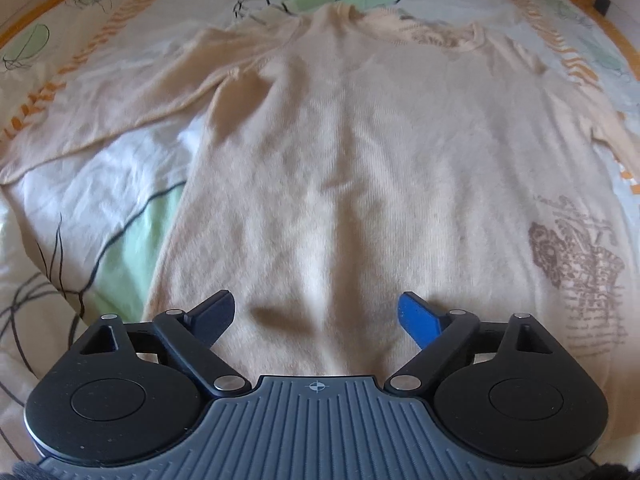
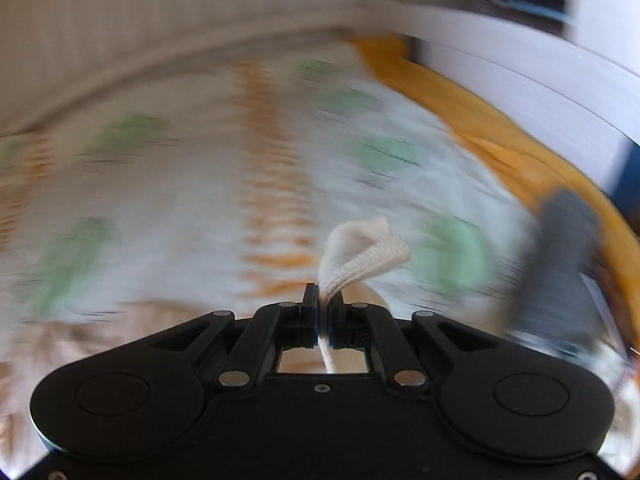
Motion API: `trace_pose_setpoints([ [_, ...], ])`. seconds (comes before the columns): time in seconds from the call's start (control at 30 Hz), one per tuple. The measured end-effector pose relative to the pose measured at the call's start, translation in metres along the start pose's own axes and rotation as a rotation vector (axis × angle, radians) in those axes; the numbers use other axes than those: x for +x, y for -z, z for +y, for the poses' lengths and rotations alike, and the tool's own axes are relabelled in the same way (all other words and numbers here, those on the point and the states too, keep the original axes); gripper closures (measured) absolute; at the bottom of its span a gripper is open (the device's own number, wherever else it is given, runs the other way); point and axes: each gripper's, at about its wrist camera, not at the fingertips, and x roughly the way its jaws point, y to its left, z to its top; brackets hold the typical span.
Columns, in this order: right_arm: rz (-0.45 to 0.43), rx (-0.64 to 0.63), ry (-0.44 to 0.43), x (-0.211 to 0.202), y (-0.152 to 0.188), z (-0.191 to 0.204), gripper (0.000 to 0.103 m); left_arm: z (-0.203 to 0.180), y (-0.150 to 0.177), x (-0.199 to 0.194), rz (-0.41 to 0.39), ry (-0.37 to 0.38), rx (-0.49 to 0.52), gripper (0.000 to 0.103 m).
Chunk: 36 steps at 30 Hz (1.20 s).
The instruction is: Fold small clothes
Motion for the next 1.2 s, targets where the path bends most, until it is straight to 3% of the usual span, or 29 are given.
trace_pose_setpoints([
  [0.1, -0.006, -0.083, -0.154, -0.012, 0.0, 0.073, 0.094, 0.007, -0.003, -0.006, -0.026, 0.007, -0.014, 0.014],
  [0.23, 0.036, -0.197, -0.32, -0.011, 0.023, 0.171, 0.094, 0.024, -0.008, -0.01, -0.051, 0.003, -0.044, 0.014],
  [0.43, 0.159, -0.334, -0.453, 0.017, 0.088, 0.276, 0.091, 0.049, -0.011, -0.015, -0.068, -0.032, -0.096, 0.014],
  [0.57, 0.191, -0.404, -0.492, 0.031, 0.126, 0.302, 0.08, 0.065, -0.014, -0.015, -0.07, -0.041, -0.132, 0.014],
  [0.63, 0.194, -0.416, -0.495, 0.027, 0.135, 0.299, 0.064, 0.07, -0.018, -0.014, -0.071, -0.045, -0.139, 0.014],
  [0.7, 0.185, -0.396, -0.49, 0.023, 0.138, 0.281, 0.058, 0.071, -0.025, -0.013, -0.079, -0.047, -0.129, 0.014],
  [1.13, 0.162, -0.107, -0.222, 0.025, 0.131, 0.098, 0.057, 0.026, -0.101, 0.021, -0.16, -0.025, 0.046, 0.014],
  [1.2, 0.156, -0.103, -0.193, 0.023, 0.136, 0.083, 0.057, 0.023, -0.111, 0.031, -0.156, -0.039, 0.065, 0.021],
])
